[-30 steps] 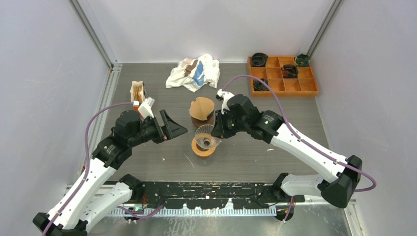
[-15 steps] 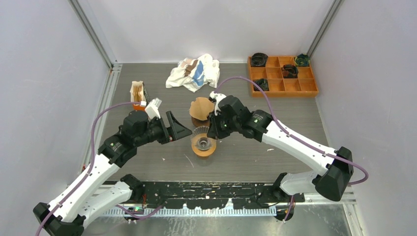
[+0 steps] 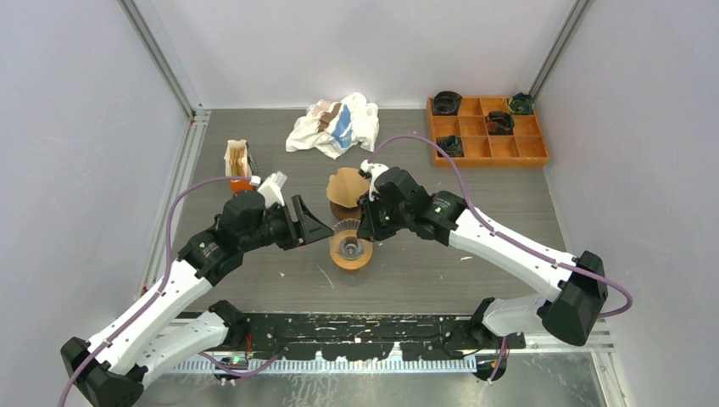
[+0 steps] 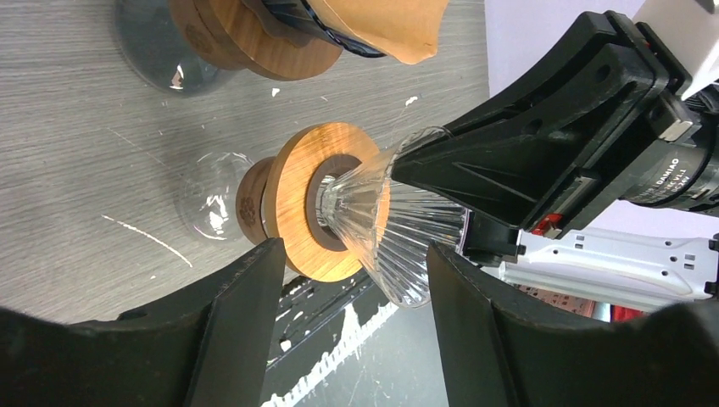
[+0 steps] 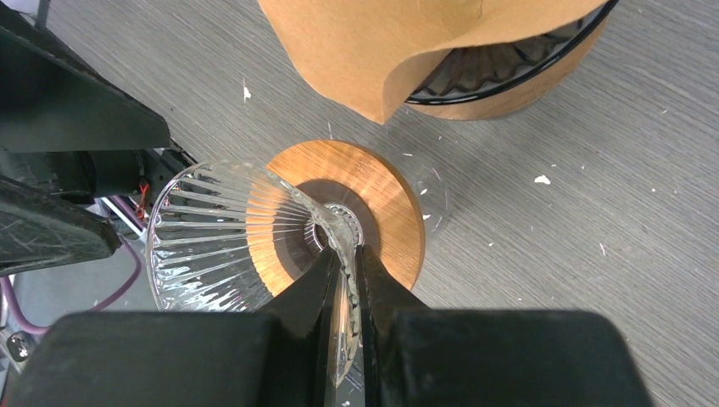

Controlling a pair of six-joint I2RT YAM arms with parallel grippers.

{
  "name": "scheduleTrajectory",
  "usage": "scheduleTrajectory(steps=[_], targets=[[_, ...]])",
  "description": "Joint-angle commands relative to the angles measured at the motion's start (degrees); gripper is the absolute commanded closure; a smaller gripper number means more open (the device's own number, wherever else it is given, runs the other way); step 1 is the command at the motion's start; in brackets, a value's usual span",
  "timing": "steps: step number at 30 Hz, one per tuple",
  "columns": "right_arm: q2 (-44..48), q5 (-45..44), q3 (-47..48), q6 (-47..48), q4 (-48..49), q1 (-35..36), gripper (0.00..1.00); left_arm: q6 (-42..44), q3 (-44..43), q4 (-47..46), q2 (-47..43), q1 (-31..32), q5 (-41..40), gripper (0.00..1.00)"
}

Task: Place the coffee filter in the dripper
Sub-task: Place the coffee dripper in the dripper holder.

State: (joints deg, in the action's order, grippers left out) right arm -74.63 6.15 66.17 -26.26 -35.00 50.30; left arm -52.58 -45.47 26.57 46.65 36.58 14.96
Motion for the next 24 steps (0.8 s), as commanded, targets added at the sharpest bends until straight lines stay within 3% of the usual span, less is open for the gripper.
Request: scheduleTrajectory(steps=[1,24], targets=[[0.47,-1.13,-0.78,-0.19,3.09,0.41,0.96,-0.54,0.54,-3.96,0.39,0.94,-0.42,0.38],[-0.93,-5.59,-1.97,1.40,-0.58,1.25,0.97,-0.64,0.94,-5.23,5.48,5.20,-1.79,0.72]])
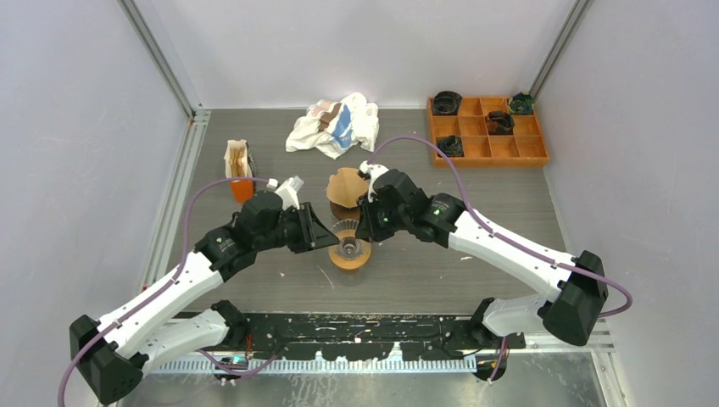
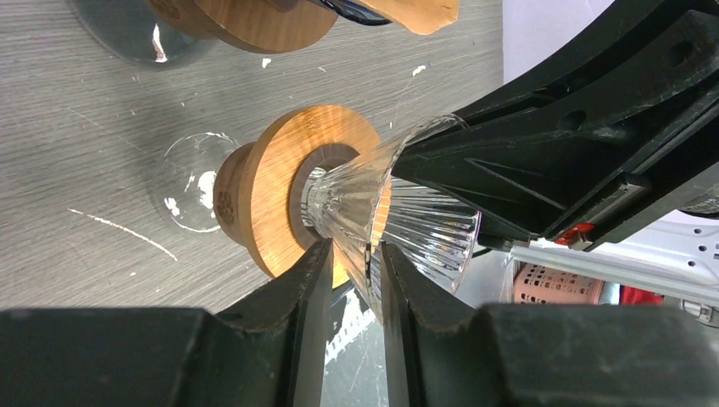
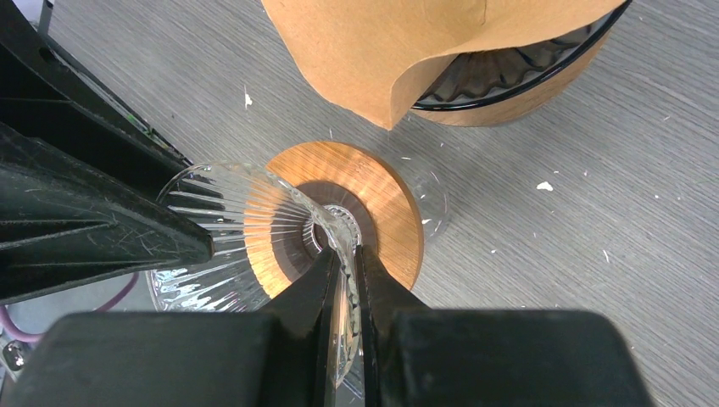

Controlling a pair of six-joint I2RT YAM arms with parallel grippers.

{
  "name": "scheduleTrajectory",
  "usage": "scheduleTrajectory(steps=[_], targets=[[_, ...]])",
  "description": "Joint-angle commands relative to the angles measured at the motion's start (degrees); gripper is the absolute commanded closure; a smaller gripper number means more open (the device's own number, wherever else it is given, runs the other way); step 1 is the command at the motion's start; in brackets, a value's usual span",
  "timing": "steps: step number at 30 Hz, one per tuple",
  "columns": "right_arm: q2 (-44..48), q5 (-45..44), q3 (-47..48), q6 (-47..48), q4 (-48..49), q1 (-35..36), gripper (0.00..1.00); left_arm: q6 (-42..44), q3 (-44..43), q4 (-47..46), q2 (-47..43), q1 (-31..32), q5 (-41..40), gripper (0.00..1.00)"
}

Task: Place the coffee filter in the dripper
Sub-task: Place the coffee dripper in the dripper holder.

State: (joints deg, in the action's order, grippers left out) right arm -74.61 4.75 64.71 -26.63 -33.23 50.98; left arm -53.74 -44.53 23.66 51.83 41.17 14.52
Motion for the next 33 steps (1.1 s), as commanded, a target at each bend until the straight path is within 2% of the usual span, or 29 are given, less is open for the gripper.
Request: scheduleTrajectory(steps=[1,33], targets=[[-0.97,-4.49,-0.77,1.81,-2.36,0.68,0.97,0.48,0.20,-2.28,0.46,0.79,-1.51,0.73],[-6.27,-7.73,-6.04,2.88,-2.85,1.67,0.99,1.67,2.28,2.99,2.70,5.06,-9.05,0.74]])
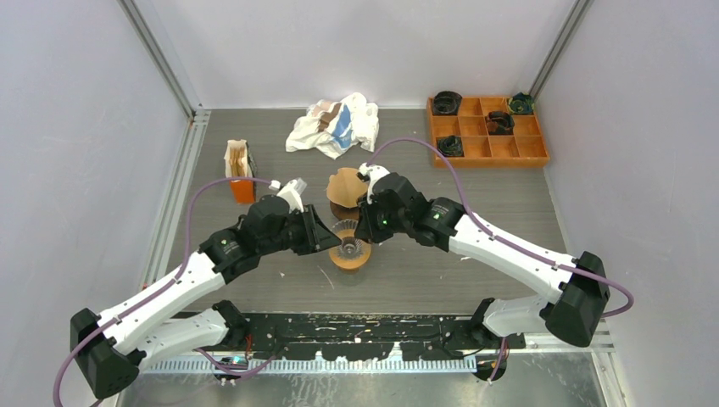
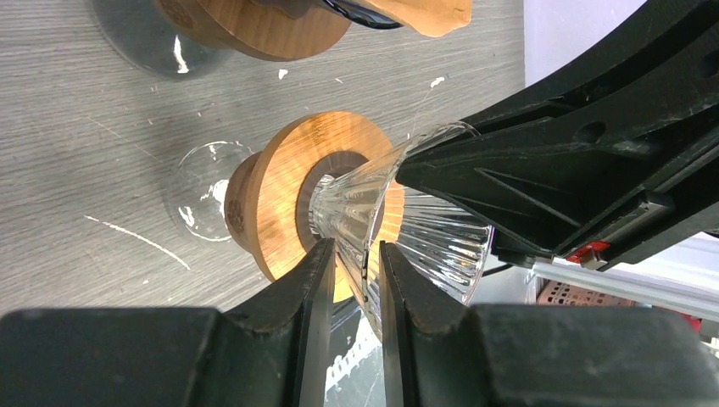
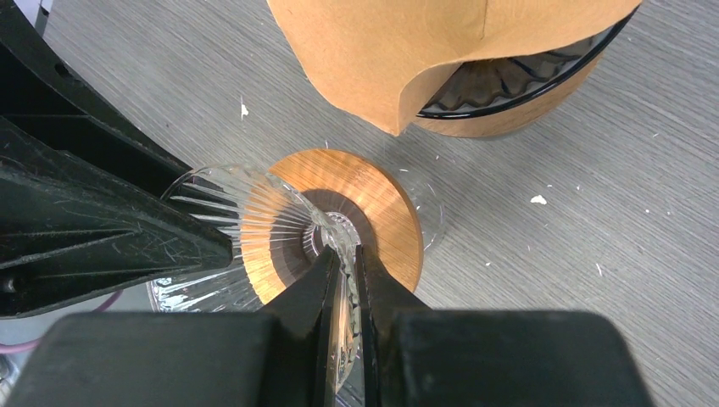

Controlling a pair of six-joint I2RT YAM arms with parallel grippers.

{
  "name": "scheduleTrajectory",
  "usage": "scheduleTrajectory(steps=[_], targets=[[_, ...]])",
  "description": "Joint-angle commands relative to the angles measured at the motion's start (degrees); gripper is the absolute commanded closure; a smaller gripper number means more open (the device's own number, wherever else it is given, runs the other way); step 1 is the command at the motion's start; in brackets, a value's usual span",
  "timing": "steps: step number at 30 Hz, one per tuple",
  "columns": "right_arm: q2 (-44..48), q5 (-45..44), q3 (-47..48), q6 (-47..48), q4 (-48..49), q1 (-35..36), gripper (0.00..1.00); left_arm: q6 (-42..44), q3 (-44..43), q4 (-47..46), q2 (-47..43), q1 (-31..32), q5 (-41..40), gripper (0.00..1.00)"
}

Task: Place the coffee filter in the dripper
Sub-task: Place the coffee dripper in the dripper holder.

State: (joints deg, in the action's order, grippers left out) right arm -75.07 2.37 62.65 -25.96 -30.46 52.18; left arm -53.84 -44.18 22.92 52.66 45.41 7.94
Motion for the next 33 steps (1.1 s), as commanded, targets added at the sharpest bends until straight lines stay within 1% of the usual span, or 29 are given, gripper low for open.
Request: scheduleTrajectory(steps=[1,11,21,33], targets=[[-6.06,-5.42,-4.02,2.29,-5.80,0.46,0.99,1.89,1.91,4.01,2.04,0.99,-2.76,0.74],[-6.02,-5.93,-7.07,2.62,-5.80,0.50,0.99,2.04,1.70,5.78,3.13,4.16,-6.24,0.74],[-6.32,-6.94,-9.36,2.55,-5.71,0.55,0.99,2.81,0.34,8.09,4.66,5.24,-8.42,0.74],[-4.52,-8.16,-10.73,2.86,-8.64,0.55,0.97,3.25,-1.96,10.68,5.64,8.21,-10.80,0.75]])
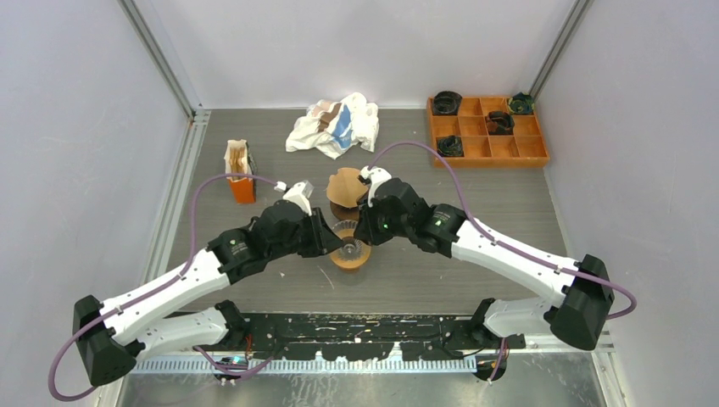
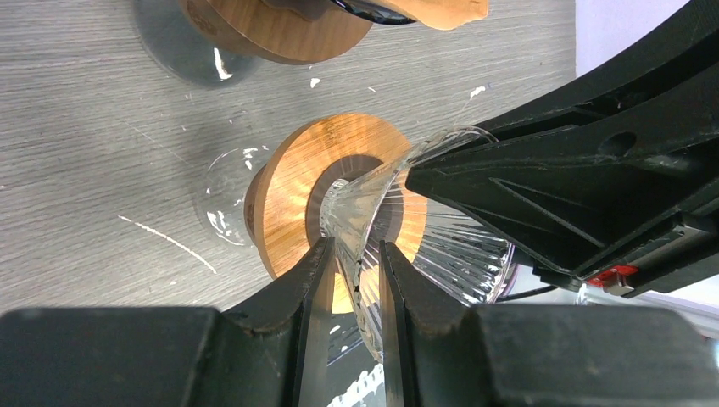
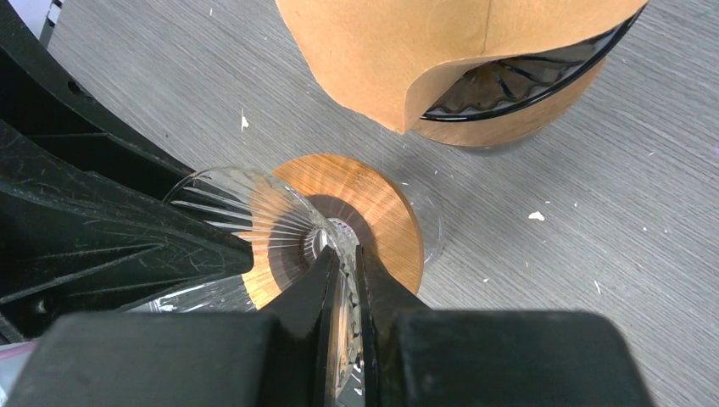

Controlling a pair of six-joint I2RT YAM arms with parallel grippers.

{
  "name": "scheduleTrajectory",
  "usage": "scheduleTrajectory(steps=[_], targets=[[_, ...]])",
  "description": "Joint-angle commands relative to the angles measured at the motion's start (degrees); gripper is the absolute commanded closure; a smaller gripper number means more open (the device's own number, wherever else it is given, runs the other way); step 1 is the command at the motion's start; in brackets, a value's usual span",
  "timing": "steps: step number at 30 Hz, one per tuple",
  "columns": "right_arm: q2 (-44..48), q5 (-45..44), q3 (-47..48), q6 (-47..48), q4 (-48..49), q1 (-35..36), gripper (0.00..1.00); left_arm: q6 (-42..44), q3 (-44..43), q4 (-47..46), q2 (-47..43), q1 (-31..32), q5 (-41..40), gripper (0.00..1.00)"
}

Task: Place the coffee filter in the dripper
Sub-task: Place the coffee dripper in the dripper holder.

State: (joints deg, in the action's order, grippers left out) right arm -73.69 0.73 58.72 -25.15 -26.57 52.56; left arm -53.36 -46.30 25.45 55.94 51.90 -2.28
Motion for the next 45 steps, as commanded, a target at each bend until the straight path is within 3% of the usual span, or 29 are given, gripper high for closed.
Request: scheduleTrajectory(steps=[1,26,39,45], targets=[[-5.74,-6.34,-6.85,2.03,-12.61,0.18,0.97,2.79,-0.06,8.20,2.61,1.90,-0.61,0.75],[-9.85,-10.06,-1.41,2.66,-19.10,0.26,0.95,4.53,-5.28,13.78,3.80,2.08,-5.18,0.78],[-8.48,-9.36,4.39,2.10,-20.80,0.22,0.88,5.67,-8.13,16.56,0.92,2.05,-9.25,0.64],[-8.92,-9.22,8.55,1.59,-20.98,0.26,0.81,6.72,-9.12,16.63,1.46,1.79,-9.54,0.63]])
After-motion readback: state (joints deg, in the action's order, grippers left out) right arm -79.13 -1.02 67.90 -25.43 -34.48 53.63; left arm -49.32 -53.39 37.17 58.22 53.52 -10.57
